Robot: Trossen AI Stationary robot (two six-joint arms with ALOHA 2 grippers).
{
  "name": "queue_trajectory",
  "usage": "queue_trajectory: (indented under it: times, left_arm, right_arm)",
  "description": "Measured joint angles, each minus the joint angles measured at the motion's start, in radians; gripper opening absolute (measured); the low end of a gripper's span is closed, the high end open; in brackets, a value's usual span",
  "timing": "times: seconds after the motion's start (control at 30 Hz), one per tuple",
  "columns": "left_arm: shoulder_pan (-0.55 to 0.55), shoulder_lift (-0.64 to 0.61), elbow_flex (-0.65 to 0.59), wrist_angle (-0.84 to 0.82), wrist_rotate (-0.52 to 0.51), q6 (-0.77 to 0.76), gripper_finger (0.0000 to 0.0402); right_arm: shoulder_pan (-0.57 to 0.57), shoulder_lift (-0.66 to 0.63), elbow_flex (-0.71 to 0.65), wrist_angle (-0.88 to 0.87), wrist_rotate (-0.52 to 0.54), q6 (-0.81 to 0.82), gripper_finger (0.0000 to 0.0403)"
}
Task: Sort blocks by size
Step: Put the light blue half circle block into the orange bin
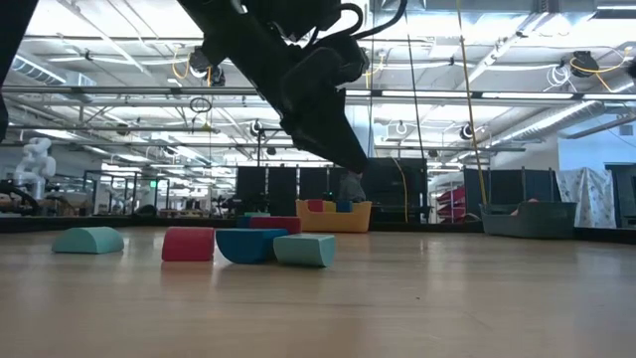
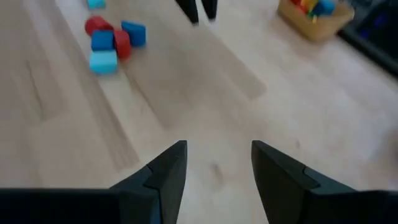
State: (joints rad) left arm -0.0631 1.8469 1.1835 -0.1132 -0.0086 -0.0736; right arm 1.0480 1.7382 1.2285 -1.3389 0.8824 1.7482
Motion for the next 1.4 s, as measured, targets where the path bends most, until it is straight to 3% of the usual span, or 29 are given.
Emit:
queue_trajectory:
  times: [0.2,0.43,0.57,0.93,1.1,1.3,1.4]
  left_arm:
    - [-0.015,-0.014,0.001,-0.043,0.004,-0.026,0.0134]
    - [-0.068,-0.081,0.002,-0.310,0.010,-0.026,0.0134]
    - [-0.119,-0.106,0.001,-0.481,0.067,-0.036,0.0134]
    - [-0.265,-0.109,0.001,-0.695,0.085,-0.335,0.0134]
    - [-0.345,-0.109,0.001,-0.835,0.070,-0.367,0.0135]
    - [-0.391,-0.109,0.000,-0.846,-0.033,-0.358,0.0139]
    - [-0.389,-0.109,-0.027,-0.815,-0.038,-0.358,0.0163]
  right_arm:
    - [-0.067,0.000,0.001,0.043,0.093,-0.116,0.0164]
    - [-0.158,0.000,0.001,0.130,0.089,-0.239,0.0164]
    - [-0.209,0.000,0.001,0.199,0.089,-0.326,0.0164]
    - [-0.289,-0.001,0.001,0.423,0.085,-0.571,0.0164]
    - [-0.296,-0.001,0.001,0.462,0.084,-0.620,0.0164]
    - [-0.296,-0.001,0.000,0.470,0.084,-0.620,0.0164]
    - [-0.296,-0.001,0.000,0.484,0.080,-0.620,0.0164]
